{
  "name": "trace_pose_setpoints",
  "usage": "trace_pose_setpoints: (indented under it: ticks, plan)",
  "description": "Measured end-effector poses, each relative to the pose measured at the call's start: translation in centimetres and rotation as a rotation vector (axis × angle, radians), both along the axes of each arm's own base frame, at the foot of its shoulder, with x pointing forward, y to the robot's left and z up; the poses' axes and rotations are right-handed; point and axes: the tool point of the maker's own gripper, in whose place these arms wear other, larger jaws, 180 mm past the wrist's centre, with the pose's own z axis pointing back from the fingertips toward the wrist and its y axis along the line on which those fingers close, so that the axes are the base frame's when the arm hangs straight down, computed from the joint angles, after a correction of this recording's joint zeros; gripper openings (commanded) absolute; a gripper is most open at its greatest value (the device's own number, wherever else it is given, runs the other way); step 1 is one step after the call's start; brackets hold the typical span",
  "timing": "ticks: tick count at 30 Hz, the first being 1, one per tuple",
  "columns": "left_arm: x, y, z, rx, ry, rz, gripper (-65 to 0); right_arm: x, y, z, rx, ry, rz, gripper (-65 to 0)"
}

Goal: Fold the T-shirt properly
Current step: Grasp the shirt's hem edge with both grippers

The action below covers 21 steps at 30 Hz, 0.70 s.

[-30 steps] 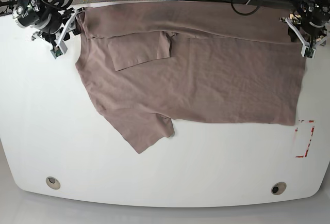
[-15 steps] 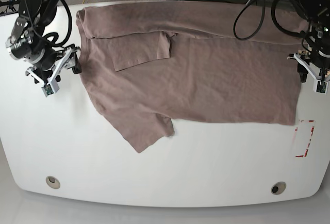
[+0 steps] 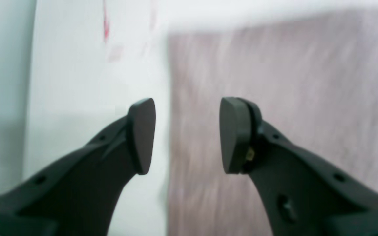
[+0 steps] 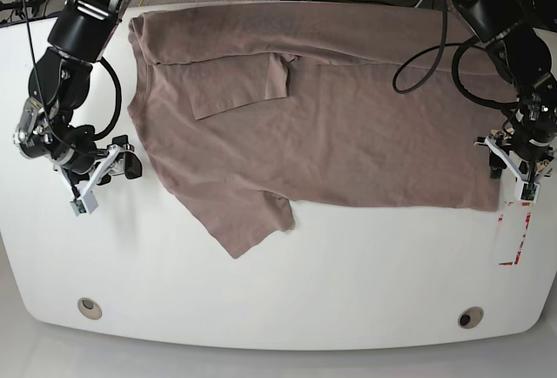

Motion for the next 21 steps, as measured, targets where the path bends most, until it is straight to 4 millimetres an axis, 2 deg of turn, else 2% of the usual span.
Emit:
trace_pose_setpoints:
  ticks: [3,6,9,13,17,21]
  plan:
    - [1.4,0.0,-1.2,-0.038,0.003,0.001,-35.8,2.0,1.5,-0.5,0.016,-0.027,0.026,-22.7]
    - [2.2,0.1,-2.3,-0.071,0.013,0.007,-35.7,3.1,2.8,-1.8,0.044,-0.02,0.038,-22.7]
    - [2.9,0.4,-2.6,-0.095,0.011,0.004,-33.9,3.5,3.2,-3.4,0.074,0.002,0.028,-22.7]
    - [3.8,1.4,-3.1,-0.129,0.027,0.021,-24.9,3.6,3.8,-5.1,0.079,0.038,0.044,-22.7]
    - [4.0,2.0,-2.8,-0.129,0.019,0.026,-24.7,4.6,5.9,-5.0,0.13,0.002,0.065,-22.7]
    - [3.7,2.7,-2.7,-0.118,0.024,0.037,-24.7,4.1,6.2,-6.0,0.146,0.024,0.056,-22.8]
